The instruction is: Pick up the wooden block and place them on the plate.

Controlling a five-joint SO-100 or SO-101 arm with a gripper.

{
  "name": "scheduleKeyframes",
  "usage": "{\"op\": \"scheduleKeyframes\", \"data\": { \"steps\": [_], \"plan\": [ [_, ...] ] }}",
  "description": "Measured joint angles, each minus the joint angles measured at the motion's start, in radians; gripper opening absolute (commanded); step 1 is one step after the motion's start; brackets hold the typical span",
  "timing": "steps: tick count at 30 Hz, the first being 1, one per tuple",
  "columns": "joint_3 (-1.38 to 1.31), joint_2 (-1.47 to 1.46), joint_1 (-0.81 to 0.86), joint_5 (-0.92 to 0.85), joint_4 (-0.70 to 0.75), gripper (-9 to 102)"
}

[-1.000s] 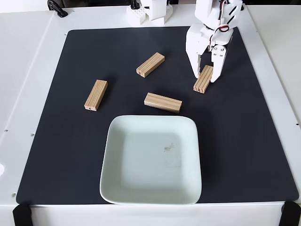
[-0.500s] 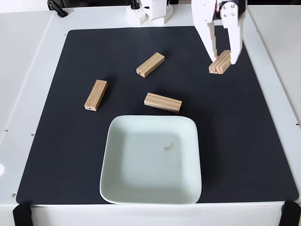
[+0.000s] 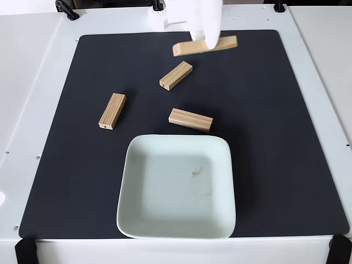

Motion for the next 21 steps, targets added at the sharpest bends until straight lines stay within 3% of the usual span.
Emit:
{"op": "scheduleKeyframes", "data": {
  "steps": [15, 21],
  "plan": [
    [-1.011, -0.884, 0.140, 0.086, 0.000, 0],
    [-1.201, -1.097, 0.129, 0.086, -0.006, 0]
  ]
}}
